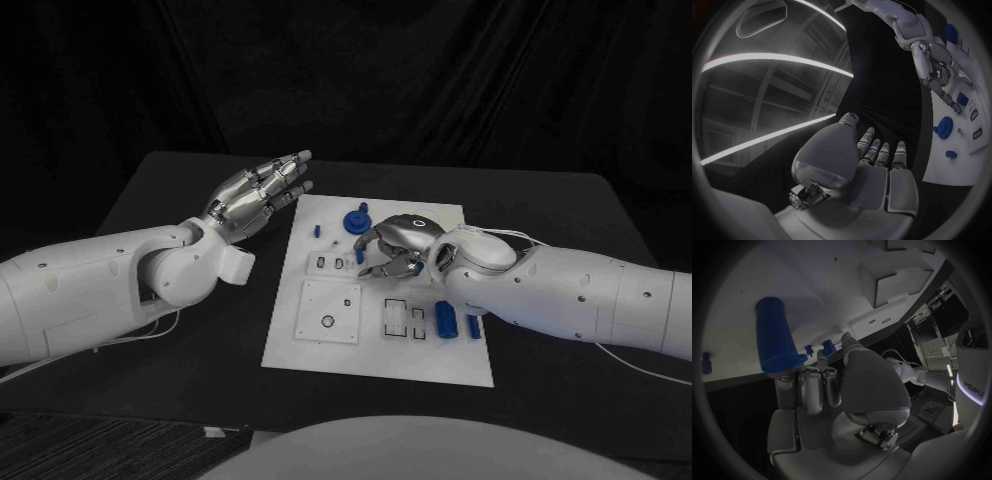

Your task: Assemble the parts on the task board

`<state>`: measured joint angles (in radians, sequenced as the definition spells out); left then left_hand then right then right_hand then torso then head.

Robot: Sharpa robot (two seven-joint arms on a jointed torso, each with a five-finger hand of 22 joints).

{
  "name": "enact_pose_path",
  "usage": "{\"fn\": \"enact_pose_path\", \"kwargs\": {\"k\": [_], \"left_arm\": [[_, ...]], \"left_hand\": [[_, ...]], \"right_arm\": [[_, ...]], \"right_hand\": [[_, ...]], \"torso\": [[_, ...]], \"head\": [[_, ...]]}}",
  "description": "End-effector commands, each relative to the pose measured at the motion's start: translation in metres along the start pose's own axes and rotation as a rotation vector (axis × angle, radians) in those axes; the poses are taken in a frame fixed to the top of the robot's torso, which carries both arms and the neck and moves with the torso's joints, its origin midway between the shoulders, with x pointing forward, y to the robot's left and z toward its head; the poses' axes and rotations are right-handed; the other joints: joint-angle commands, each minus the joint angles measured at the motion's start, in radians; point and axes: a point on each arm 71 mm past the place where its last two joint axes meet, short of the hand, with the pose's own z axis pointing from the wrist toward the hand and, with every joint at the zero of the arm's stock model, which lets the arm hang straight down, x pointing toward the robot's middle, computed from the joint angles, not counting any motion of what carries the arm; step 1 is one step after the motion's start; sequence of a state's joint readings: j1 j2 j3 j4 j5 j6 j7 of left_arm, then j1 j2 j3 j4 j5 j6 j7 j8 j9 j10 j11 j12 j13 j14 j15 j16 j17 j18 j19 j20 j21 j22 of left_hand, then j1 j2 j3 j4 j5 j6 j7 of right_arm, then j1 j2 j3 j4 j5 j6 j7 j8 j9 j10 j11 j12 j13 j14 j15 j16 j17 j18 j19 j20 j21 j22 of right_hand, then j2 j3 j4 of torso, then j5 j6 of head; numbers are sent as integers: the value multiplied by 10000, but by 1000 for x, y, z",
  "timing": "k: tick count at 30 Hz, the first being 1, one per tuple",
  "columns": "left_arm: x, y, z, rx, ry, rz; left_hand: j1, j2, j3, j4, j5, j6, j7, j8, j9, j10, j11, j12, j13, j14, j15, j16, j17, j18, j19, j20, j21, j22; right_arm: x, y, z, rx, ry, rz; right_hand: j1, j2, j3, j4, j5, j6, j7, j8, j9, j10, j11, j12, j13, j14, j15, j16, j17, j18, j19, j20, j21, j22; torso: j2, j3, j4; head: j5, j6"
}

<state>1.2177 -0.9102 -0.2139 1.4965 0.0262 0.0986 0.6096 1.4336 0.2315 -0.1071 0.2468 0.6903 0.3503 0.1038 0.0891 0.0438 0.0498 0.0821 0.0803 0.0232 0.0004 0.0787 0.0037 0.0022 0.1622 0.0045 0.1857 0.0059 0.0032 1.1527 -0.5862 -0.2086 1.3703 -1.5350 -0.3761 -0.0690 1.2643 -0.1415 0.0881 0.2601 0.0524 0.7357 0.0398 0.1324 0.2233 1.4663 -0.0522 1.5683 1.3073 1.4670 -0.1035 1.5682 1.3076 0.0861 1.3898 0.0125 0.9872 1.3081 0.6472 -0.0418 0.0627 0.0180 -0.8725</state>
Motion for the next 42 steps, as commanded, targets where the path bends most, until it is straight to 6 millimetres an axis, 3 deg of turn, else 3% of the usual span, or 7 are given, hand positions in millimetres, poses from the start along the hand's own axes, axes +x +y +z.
{"fn": "enact_pose_path", "kwargs": {"k": [1, 19, 22, 30, 34, 38, 42], "left_arm": [[2, 0, 1, 60, 146, -104], [4, 1, 2, 106, 169, 490], [6, 0, 2, 268, 164, 1499], [8, -21, 2, 1084, -251, 4257], [10, -43, 17, 1467, -255, 6233], [13, -63, 31, 1760, -204, 7662], [16, -79, 42, 1498, -150, 8892]], "left_hand": [[74, -5, 79, 2, 59, 50, 34, 56, 13, 18, 41, 51, 15, 4, 52, -17, -12, 156, 21, 72, -8, 14], [424, -249, 291, -335, -105, 1, 6, 47, 7, -7, 34, 173, 26, 13, 38, 8, -1, 171, 49, 91, 11, 30], [503, -564, 643, -147, -885, 572, -54, 245, 81, 1498, 899, 2546, 558, 1566, 694, 1920, 627, 176, 1795, 910, 1068, 665], [517, -1133, 559, 426, -2611, 2025, 157, 897, 185, 3483, 1483, 7040, 1851, 5162, 1106, 6909, 1936, 113, 7038, 939, 3921, 1970], [-1529, -1320, -784, 388, -5131, 2719, 242, 1202, 230, 6042, 671, 10301, 3666, 7818, 243, 10477, 3581, 187, 9429, 248, 6175, 3168], [-1409, -1264, -1149, 444, -5180, 3252, 269, 1592, 269, 7149, 26, 11870, 5785, 8449, -347, 12389, 4885, 195, 9683, -303, 8229, 4716], [-1535, -1153, -1499, 401, -5011, 3829, 384, 2182, 273, 12512, -198, 14089, 12217, 13009, -631, 14860, 11484, -496, 11660, -658, 12417, 9906]], "right_arm": [[-14, 4, -2, -307, -873, -17], [-82, -3, -36, -1002, -3490, -384], [-89, -9, -48, -917, -3772, -388], [-115, -22, -81, -594, -4568, -522], [-124, -27, -92, -386, -4693, -587], [-128, -28, -92, -330, -4873, -636], [-130, -27, -86, -343, -5000, -659]], "right_hand": [[-64, -79, -174, 282, -34, -51, 21, 35, -53, 1045, 91, 25, 2635, 1038, 69, 26, 2632, 201, 31, 38, -78, 859], [-136, -170, -566, 352, -22, -1382, -210, -412, -647, 1045, -106, 25, 2635, 968, -87, -145, 2392, 233, 19, -87, -297, 880], [-166, 168, -451, 325, -24, -431, -20, -90, -473, 1045, 20, 25, 2635, 982, -21, -115, 2435, 206, 44, -65, -259, 906], [-308, 684, -384, 299, 67, 1516, 340, 1137, 40, 1045, 337, 25, 2635, 1038, 245, 26, 2632, 61, 430, 175, 586, 1223], [-333, 709, -397, 311, 69, 1620, 341, 1283, 124, 1045, 341, 25, 2635, 1038, 254, 26, 2632, 54, 461, 191, 655, 1261], [-358, 738, -398, 308, 86, 1635, 342, 1332, 154, 1045, 343, 25, 2635, 1038, 257, 26, 2632, 61, 454, 196, 619, 1260], [-354, 748, -393, 305, 99, 1643, 343, 1348, 164, 1045, 344, 25, 2635, 1038, 258, 26, 2632, 63, 453, 197, 608, 1260]], "torso": [[-5, -2, 1], [1, -5, 7], [-5, -3, 1], [-5, -2, 3], [-2, 1, -3], [-34, 30, 2], [-109, 113, -49]], "head": [[6, -1], [88, -1], [127, -1], [281, -1], [227, -1], [94, -1], [-36, -1]]}}
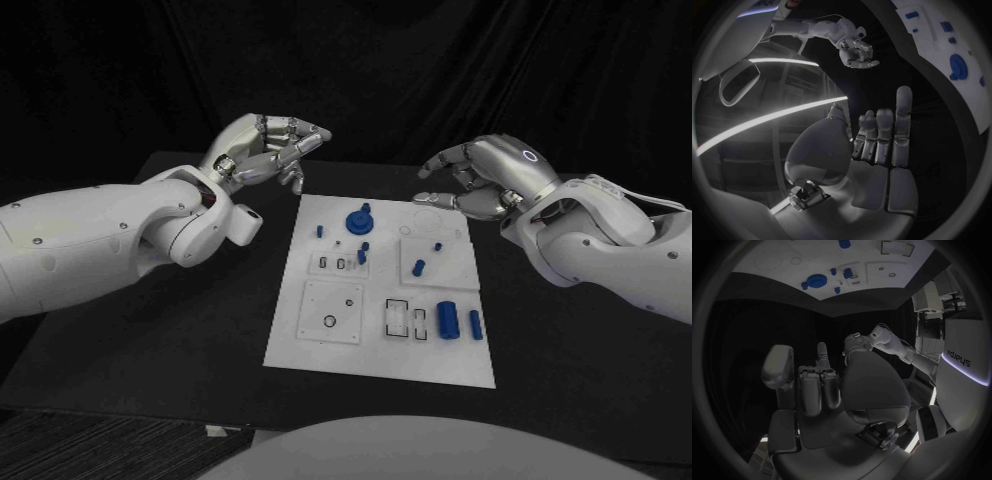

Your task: Assemble the parts on the task board

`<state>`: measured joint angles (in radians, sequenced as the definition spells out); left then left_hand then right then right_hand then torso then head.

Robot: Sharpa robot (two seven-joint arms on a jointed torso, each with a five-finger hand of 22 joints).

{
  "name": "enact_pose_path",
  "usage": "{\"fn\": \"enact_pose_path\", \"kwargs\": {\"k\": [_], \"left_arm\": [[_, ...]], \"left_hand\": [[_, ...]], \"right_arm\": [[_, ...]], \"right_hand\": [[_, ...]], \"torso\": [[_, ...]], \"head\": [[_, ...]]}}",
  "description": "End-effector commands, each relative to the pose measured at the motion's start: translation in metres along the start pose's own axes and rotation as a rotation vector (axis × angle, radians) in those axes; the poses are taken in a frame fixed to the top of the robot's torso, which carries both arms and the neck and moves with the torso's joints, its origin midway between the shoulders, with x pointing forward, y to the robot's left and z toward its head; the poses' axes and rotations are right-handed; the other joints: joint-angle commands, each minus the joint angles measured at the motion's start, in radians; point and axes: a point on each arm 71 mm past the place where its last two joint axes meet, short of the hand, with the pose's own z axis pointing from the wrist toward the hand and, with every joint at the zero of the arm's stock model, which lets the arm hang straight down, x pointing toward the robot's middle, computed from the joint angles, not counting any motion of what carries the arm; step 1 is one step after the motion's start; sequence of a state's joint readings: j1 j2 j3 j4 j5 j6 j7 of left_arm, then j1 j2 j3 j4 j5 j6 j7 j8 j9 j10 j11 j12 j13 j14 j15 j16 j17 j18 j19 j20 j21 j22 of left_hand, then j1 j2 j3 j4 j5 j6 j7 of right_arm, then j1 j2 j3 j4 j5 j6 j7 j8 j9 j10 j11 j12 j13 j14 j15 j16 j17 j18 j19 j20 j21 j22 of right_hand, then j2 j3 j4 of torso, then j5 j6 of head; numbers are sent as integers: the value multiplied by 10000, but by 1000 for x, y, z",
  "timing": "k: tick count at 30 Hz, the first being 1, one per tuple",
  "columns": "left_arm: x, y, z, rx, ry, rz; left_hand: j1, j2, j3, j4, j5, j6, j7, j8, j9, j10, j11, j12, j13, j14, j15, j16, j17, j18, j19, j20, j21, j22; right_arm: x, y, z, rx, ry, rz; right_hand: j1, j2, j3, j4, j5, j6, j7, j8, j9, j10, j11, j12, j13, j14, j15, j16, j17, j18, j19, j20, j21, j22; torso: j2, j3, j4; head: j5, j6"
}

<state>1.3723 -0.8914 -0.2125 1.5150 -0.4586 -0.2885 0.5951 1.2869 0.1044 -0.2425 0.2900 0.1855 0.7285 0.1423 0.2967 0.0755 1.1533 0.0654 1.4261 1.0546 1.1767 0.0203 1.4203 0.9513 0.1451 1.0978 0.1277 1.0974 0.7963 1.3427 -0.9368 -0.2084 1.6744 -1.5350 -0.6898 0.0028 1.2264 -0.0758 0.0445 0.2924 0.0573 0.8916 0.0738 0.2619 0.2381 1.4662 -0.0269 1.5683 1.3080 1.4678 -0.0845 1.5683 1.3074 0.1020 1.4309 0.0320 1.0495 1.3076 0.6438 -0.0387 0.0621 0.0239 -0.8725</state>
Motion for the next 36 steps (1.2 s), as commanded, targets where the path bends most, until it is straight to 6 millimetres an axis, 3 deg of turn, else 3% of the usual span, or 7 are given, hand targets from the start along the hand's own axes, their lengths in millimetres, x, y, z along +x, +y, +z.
{"fn": "enact_pose_path", "kwargs": {"k": [1, 3, 10, 16, 24, 30, 36], "left_arm": [[-4, -7, 9, -445, 266, 2334], [-3, -7, 15, -1094, 809, 2897], [12, 1, 35, -3588, 3251, 5566], [30, 8, 52, -5421, 3985, 6881], [59, 16, 68, -7473, 5730, 7930], [75, 16, 75, -7877, 6757, 8284], [86, 16, 81, -7778, 7445, 8337]], "left_hand": [[-263, 169, -240, -99, 25, 20, 9, 102, -55, 2545, -32, 1002, 3198, 2209, -66, 1060, 3489, -480, 1246, -86, 2114, 2911], [-384, 202, -394, -14, 50, -58, 2, 68, -65, 4175, -33, 1447, 5162, 3884, -61, 1498, 6112, -582, 1515, -77, 2716, 3775], [-1468, 482, -905, 10, -357, 1389, -90, 714, 231, 4175, -17, 1447, 5162, 3941, -68, 1505, 6195, -1202, 3907, -28, 4322, 6773], [-1873, 414, -1020, -1, -304, 2852, -653, 1416, 1006, 4175, -538, 1447, 5162, 3941, -545, 1505, 6195, -1451, 4730, -468, 4734, 7745], [-2175, 307, -213, -23, -128, 2974, -816, 1545, 1867, 4175, -734, 1447, 5162, 3941, -755, 1505, 6195, -1451, 4730, -685, 4734, 7745], [-2118, 221, -27, -61, -95, 2528, -612, 609, 1572, 4175, -569, 1447, 5162, 3941, -648, 1505, 6195, -1451, 4730, -638, 4734, 7745], [-1772, 135, 414, -248, -270, 607, -152, -1387, 516, 4175, -286, 1447, 5162, 3941, -353, 1505, 6195, -1394, 4558, -297, 4641, 7551]], "right_arm": [[-3, 0, 4, 120, -472, -42], [-3, 0, 5, 156, -440, -48], [-4, -6, 1, 412, -264, -115], [-8, -5, -6, 470, -315, -56], [-13, -6, -13, 614, -429, -22], [-15, -8, -15, 718, -478, -41], [-13, -11, -15, 901, -319, -71]], "right_hand": [[25, 91, 43, -18, 50, 85, 3, 53, 15, 1046, 91, 25, 2628, 1030, 68, 25, 2634, -96, 41, 3, -16, 1265], [-6, 198, 64, -13, 124, 73, 2, 100, 48, 1046, 93, 25, 2628, 1030, 69, 25, 2634, -95, 46, 9, -19, 1276], [169, 356, 108, -69, 596, 193, 30, 287, 161, 1046, 117, 25, 2628, 1030, 86, 25, 2634, -76, 26, 24, -137, 1281], [490, 302, 100, -176, 669, 231, 47, 384, 227, 1046, 139, 25, 2628, 1030, 107, 25, 2634, -74, 28, 43, -170, 1301], [562, 325, 100, -162, 696, 322, 51, 453, 262, 1046, 150, 25, 2628, 1030, 111, 25, 2634, -67, 26, 46, -207, 1302], [787, 350, 124, -226, 755, 350, 61, 493, 288, 1046, 169, 25, 2628, 1030, 129, 25, 2634, -55, 11, 60, -303, 1293], [925, 385, 149, -264, 850, 321, 66, 490, 291, 1046, 173, 25, 2628, 1030, 131, 25, 2634, -52, 12, 63, -320, 1297]], "torso": [[-103, 99, -47], [-133, 129, -88], [-251, 299, -292], [-384, 494, -518], [-422, 539, -539], [-401, 527, -520], [-429, 529, -512]], "head": [[-110, -2], [-116, -2], [-64, -2], [143, -2], [209, -2], [182, -2], [159, -2]]}}
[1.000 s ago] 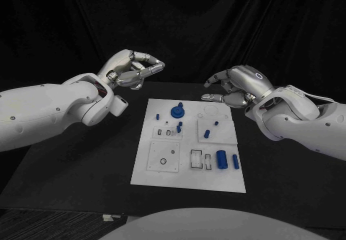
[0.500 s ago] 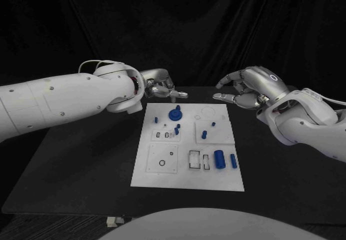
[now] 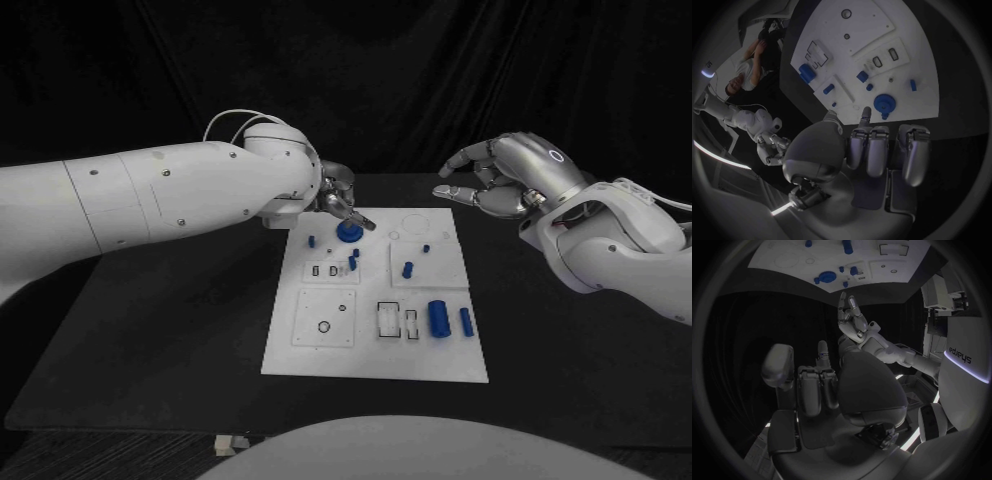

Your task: Assemble the parts on the task board

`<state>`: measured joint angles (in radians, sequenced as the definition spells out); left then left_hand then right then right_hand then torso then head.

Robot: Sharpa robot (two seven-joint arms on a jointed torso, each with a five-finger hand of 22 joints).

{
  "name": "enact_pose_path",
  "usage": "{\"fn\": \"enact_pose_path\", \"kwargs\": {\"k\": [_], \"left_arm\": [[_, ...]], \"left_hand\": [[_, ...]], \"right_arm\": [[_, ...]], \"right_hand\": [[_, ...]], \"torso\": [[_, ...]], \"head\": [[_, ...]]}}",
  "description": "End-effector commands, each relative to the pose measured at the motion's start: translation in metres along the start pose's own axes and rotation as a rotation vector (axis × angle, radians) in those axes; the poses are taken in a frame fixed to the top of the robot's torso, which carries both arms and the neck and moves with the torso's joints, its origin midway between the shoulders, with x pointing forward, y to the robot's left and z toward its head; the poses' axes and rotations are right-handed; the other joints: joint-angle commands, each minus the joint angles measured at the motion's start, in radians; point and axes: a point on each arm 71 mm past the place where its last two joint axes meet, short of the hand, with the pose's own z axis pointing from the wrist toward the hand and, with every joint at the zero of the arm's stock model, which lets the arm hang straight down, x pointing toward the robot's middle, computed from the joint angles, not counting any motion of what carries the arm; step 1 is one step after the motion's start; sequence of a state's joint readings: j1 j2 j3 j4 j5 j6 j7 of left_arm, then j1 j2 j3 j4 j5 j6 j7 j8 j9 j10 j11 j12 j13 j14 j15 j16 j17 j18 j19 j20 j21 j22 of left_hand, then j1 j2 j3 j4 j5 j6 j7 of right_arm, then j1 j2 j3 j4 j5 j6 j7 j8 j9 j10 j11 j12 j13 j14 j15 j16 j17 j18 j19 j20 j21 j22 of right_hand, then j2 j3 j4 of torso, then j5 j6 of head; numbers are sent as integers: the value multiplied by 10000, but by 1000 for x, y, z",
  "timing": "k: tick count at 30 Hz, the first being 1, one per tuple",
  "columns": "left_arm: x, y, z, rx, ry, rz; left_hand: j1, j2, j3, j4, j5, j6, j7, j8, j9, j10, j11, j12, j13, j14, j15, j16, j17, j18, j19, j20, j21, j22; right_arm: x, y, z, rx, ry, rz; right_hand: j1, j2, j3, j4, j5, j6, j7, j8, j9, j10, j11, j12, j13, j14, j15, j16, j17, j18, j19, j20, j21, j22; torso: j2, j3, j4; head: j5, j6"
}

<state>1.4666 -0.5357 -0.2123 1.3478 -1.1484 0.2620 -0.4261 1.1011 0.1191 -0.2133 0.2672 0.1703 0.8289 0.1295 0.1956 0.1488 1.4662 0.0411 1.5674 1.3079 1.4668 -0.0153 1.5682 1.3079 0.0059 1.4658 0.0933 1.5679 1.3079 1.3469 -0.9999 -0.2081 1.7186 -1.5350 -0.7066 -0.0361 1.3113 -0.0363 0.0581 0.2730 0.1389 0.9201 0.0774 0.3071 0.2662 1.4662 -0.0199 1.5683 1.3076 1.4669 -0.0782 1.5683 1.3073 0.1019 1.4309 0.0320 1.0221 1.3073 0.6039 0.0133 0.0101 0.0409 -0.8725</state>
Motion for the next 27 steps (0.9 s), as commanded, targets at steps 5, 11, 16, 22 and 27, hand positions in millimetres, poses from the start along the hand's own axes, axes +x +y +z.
{"fn": "enact_pose_path", "kwargs": {"k": [5, 11, 16, 22, 27], "left_arm": [[4, -2, 3, -277, 1137, 751], [5, -4, 8, -696, 1563, 1026], [7, -7, 12, -1250, 1939, 1339], [7, -7, 17, -1599, 1997, 1386], [9, -8, 23, -1727, 2014, 1335]], "left_hand": [[-123, -33, 240, 85, -403, 948, -81, -30, -149, 1046, 9, 34, 2629, 1040, 19, 26, 2629, -12, 903, 16, -54, 2465], [-491, -24, 298, 170, -452, 3192, -717, 881, 528, 1046, -498, 34, 2629, 1040, -373, 26, 2629, -41, 994, -289, -4, 2567], [-772, 41, 337, 181, -335, 3575, -953, 1254, 1198, 1046, -735, 34, 2629, 1040, -608, 26, 2629, -31, 968, -531, -21, 2538], [-707, 51, 599, 109, 280, 3507, -1092, 1589, 2179, 1046, -868, 34, 2629, 1040, -747, 26, 2629, -12, 913, -686, -61, 2476], [-590, 25, 732, 47, 432, 3413, -1107, 1639, 2491, 1046, -883, 34, 2629, 1040, -762, 26, 2629, -8, 901, -704, -72, 2462]], "right_arm": [[0, -5, 0, 410, 6, -71], [1, -7, 1, 499, 141, -107], [2, -7, 2, 524, 268, -118], [4, -7, 2, 525, 378, -121], [6, -7, 3, 545, 441, -126]], "right_hand": [[71, -4, 7, -59, 49, 33, 37, 38, 11, 1046, 107, 25, 2632, 1039, 70, 25, 2635, -48, 11, 63, -57, 1299], [54, 40, -9, -11, 141, 43, 43, 49, 17, 1046, 117, 25, 2632, 1039, 79, 25, 2635, -50, 17, 68, -57, 1305], [84, 92, -13, 13, 328, 34, 42, 51, 21, 1046, 118, 25, 2632, 1039, 81, 25, 2635, -44, 14, 73, -99, 1302], [94, 244, -3, 73, 684, 73, 29, 77, 34, 1046, 116, 25, 2632, 1039, 80, 25, 2635, -39, 15, 74, -144, 1305], [109, 271, 1, 73, 766, 71, 27, 77, 34, 1046, 114, 25, 2632, 1039, 79, 25, 2635, -35, 11, 74, -170, 1301]], "torso": [[-68, 70, -33], [-77, 86, -31], [-70, 68, -40], [-75, 65, -34], [-77, 58, -38]], "head": [[28, -2], [69, -2], [174, -2], [213, -2], [233, -2]]}}
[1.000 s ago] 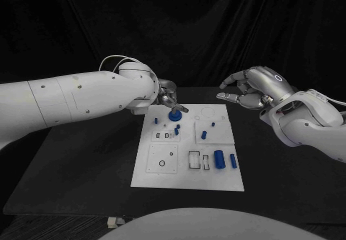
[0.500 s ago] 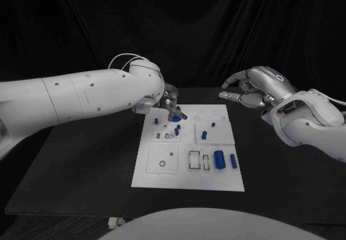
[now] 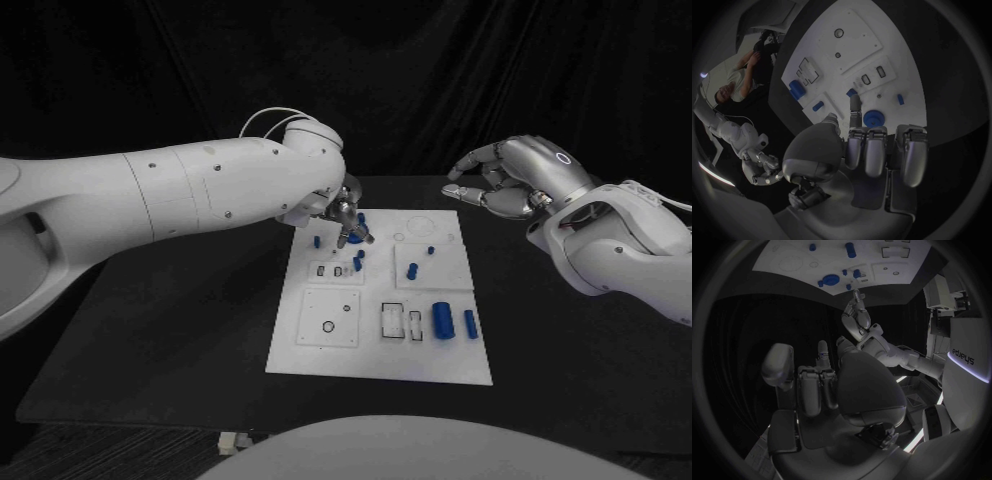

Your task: Assemble the parts on the task board

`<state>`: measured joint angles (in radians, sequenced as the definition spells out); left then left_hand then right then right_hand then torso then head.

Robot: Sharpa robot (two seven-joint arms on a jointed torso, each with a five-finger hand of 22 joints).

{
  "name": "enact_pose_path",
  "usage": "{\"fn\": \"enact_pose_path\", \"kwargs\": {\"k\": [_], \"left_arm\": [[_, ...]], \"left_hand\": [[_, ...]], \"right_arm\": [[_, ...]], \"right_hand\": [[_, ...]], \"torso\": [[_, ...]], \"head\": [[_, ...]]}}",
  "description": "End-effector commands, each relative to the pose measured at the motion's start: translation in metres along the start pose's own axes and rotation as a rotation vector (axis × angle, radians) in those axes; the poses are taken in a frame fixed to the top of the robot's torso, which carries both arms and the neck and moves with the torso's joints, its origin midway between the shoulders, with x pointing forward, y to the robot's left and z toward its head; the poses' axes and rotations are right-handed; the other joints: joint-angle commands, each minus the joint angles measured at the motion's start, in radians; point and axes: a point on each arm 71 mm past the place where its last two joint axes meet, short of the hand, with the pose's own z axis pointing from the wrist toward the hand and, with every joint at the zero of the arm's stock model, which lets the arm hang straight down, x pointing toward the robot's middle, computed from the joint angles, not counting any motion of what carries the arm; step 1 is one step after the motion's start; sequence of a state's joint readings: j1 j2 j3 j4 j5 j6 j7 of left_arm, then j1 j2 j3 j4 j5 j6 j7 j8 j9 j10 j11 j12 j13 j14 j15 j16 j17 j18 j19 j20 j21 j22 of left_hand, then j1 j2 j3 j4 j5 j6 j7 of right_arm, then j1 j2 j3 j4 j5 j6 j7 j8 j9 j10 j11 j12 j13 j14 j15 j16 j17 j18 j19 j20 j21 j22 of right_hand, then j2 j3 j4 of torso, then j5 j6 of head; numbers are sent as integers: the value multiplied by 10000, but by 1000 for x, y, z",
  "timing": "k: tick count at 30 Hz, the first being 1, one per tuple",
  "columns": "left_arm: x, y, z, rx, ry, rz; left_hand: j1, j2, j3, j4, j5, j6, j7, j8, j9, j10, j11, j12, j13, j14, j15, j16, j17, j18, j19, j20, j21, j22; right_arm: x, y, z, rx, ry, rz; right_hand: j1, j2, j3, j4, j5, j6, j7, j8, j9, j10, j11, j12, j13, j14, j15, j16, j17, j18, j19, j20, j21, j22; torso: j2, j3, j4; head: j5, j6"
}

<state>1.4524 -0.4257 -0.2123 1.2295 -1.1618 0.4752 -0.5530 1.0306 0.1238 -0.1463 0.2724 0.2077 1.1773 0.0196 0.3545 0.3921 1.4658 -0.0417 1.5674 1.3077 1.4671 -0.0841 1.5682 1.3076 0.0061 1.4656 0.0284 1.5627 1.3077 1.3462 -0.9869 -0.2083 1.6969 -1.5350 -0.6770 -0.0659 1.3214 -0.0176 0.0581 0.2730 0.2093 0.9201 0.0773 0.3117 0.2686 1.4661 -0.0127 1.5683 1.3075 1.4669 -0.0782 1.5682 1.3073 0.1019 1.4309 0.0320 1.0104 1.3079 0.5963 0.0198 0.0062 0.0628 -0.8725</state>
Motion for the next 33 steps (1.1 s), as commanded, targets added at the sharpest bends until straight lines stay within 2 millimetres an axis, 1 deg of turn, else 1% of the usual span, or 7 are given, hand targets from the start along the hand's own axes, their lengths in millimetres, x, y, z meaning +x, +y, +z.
{"fn": "enact_pose_path", "kwargs": {"k": [1, 4, 6, 9, 20, 24, 33], "left_arm": [[4, -2, 5, -280, 242, 122], [6, -4, 8, -285, 278, 99], [7, -5, 11, -313, 310, 74], [10, -6, 14, -356, 341, 19], [15, -5, 24, -392, 276, -255], [16, -5, 27, -473, 321, -277], [22, -9, 35, -423, 332, -436]], "left_hand": [[154, -32, 112, -26, 109, -100, -13, 67, 165, 1050, -58, 34, 2631, 1037, -78, 26, 2632, -3, 886, -60, -33, 2445], [279, -60, 267, -110, 231, -210, -12, 89, 433, 1050, -55, 34, 2631, 1037, -74, 26, 2632, 21, 813, -61, -85, 2367], [280, -76, 297, -113, 175, -251, -3, 88, 517, 1050, -50, 34, 2631, 1037, -70, 26, 2632, 36, 770, -59, -116, 2320], [281, -70, 311, -112, 169, -257, -3, 91, 543, 1050, -49, 34, 2631, 1037, -68, 26, 2632, 43, 750, -58, -131, 2298], [300, -59, 408, -125, 142, -364, 17, 50, 689, 1050, -33, 34, 2631, 1037, -56, 26, 2632, 64, 688, -49, -177, 2233], [173, -71, 434, -46, -107, -380, 31, 29, 855, 1050, -20, 34, 2631, 1037, -44, 26, 2632, 59, 703, -37, -171, 2250], [140, -41, 486, -25, -106, -481, 59, -74, 891, 1050, -3, 34, 2631, 1037, -34, 26, 2632, 66, 682, -28, -188, 2228]], "right_arm": [[2, -2, 0, 197, 147, -37], [2, -2, 0, 210, 148, -39], [2, -2, 0, 224, 156, -42], [2, -3, 0, 241, 160, -23], [6, -2, -2, 151, 210, 62], [7, -2, -2, 110, 204, 76], [8, -1, -3, 24, 148, 91]], "right_hand": [[11, 89, 2, 73, 79, 71, 28, 30, 10, 1047, 42, 25, 2633, 1039, 80, 26, 2635, -35, 11, 73, -57, 1295], [13, 96, 2, 75, 105, 67, 29, 28, 10, 1047, 43, 25, 2633, 1039, 80, 26, 2635, -34, 9, 74, -65, 1294], [13, 106, 3, 78, 136, 66, 30, 27, 9, 1047, 45, 25, 2633, 1039, 80, 26, 2635, -33, 9, 74, -71, 1294], [7, 115, 1, 85, 162, 64, 32, 26, 9, 1047, 47, 25, 2633, 1039, 81, 26, 2635, -32, 7, 74, -83, 1292], [19, 148, 8, 85, 258, 59, 31, 23, 8, 1047, 52, 25, 2633, 1039, 85, 26, 2635, -26, -1, 75, -126, 1284], [32, 161, 14, 80, 286, 60, 29, 23, 8, 1047, 56, 25, 2633, 1039, 87, 26, 2635, -21, -8, 76, -159, 1278], [51, 166, 19, 69, 314, 59, 29, 23, 8, 1047, 57, 25, 2633, 1039, 88, 26, 2635, -18, -13, 77, -179, 1274]], "torso": [[1, -8, 2], [1, -7, 7], [-7, -2, 11], [-8, 0, 25], [-9, -3, -12], [-8, -5, -8], [-14, -1, -2]], "head": [[15, -2], [-7, -2], [-13, -2], [-20, -2], [35, -2], [31, -2], [24, -2]]}}
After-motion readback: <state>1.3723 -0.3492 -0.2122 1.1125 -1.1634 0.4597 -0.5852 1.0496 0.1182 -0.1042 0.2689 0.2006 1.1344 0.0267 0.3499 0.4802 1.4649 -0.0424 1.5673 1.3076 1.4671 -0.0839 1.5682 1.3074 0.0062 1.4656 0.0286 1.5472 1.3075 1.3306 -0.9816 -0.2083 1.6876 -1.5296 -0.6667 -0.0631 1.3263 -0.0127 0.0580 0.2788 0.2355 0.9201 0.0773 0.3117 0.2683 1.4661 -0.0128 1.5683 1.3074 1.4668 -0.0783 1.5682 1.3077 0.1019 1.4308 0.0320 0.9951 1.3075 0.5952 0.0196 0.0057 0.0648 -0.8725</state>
